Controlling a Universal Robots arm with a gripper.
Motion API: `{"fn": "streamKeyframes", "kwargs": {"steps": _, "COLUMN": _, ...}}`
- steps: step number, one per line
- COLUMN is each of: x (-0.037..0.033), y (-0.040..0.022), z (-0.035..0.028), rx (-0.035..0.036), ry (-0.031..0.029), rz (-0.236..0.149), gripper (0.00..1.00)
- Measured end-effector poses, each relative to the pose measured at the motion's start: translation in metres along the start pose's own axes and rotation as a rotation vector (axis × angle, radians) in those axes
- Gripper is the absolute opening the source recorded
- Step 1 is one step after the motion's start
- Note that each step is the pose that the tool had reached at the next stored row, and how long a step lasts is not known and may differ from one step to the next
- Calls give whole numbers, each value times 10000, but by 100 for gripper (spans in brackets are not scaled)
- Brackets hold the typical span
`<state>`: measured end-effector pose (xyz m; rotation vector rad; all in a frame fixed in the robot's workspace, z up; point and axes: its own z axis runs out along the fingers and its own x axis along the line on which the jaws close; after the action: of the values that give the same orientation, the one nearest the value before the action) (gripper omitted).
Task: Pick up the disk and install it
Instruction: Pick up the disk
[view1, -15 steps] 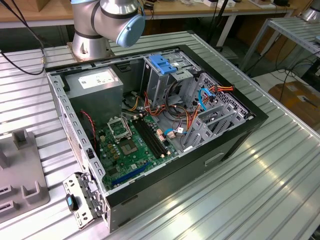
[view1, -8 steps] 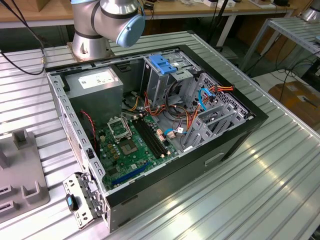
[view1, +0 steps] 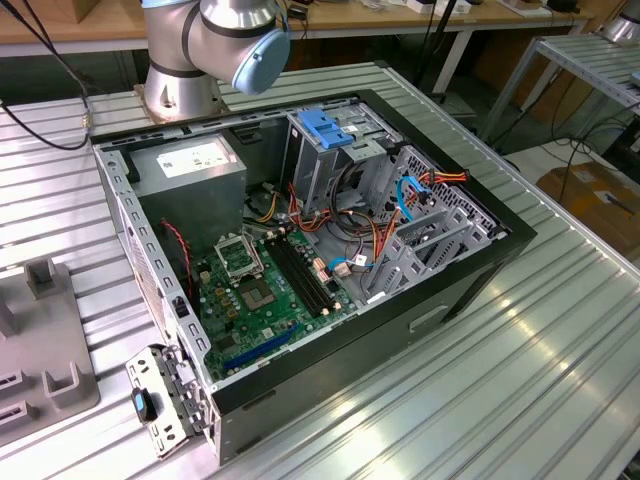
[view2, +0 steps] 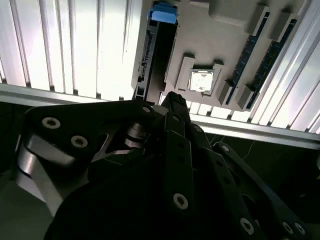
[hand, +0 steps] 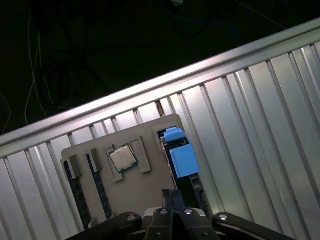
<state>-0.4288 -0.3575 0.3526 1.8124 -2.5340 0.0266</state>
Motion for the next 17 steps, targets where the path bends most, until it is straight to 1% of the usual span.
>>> {"fn": "streamKeyframes", "kwargs": {"steps": 2, "x": 0, "y": 0, "z": 1, "rx": 9, "ry": 0, "rz": -294, "gripper": 11}}
{"fn": "streamKeyframes", "kwargs": {"steps": 3, "x": 0, "y": 0, "z": 1, "rx": 16, "ry": 1, "rz": -522, "gripper": 11}}
{"fn": "streamKeyframes", "kwargs": {"steps": 5, "x": 0, "y": 0, "z": 2, "rx": 22, "ry": 1, "rz": -694, "gripper": 11}}
{"fn": "streamKeyframes", "kwargs": {"steps": 15, "x": 0, "y": 0, "z": 2, "rx": 22, "ry": 1, "rz": -711, "gripper": 11}}
{"fn": "streamKeyframes", "kwargs": {"steps": 17, "x": -1, "y": 0, "z": 2, "rx": 24, "ry": 1, "rz": -778, "gripper": 11}}
